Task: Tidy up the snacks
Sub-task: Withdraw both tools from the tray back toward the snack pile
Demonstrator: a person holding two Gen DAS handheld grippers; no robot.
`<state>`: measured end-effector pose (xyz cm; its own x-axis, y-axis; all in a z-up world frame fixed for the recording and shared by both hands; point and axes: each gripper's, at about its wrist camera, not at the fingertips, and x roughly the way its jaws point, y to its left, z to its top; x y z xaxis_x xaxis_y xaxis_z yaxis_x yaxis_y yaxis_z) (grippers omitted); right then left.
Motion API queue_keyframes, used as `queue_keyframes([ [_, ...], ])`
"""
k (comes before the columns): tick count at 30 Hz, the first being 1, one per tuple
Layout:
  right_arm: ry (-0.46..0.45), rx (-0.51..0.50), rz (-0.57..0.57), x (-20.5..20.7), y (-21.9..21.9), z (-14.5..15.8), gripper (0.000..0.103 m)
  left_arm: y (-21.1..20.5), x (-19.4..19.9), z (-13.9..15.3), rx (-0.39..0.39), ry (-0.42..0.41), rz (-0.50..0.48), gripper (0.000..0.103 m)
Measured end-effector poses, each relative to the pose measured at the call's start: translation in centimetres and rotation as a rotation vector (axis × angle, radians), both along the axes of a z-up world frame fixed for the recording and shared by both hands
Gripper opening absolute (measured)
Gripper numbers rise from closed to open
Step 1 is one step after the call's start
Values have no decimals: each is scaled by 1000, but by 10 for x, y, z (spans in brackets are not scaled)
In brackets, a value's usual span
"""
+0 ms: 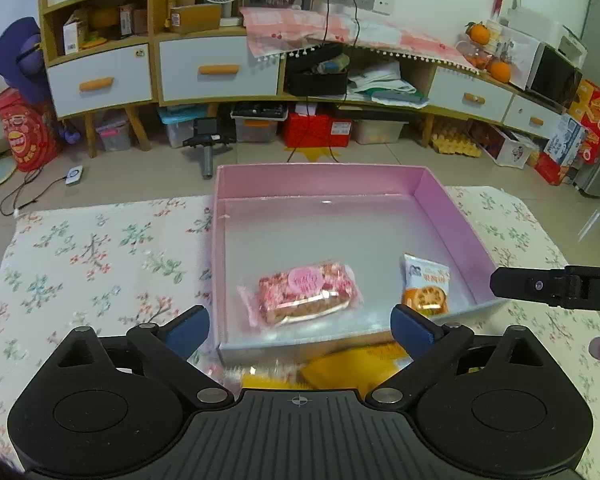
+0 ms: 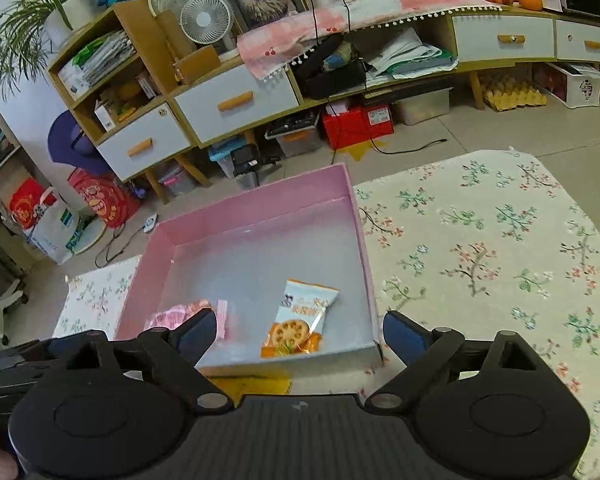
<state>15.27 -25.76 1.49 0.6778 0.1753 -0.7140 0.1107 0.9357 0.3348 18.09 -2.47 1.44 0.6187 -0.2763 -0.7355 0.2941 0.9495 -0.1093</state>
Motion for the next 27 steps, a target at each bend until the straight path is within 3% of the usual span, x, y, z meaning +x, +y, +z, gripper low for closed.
queue_keyframes([
  [13,34,-50,35,-34,0,10,74,26,-60,8,11,6,2,100],
  [18,24,-69,56,-49,5,8,76,40,-82,-1,-45,-8,3,100],
  [27,-24,-96,194,-81,22,-4,77,61,-107,-18,-56,-46,-41,100],
])
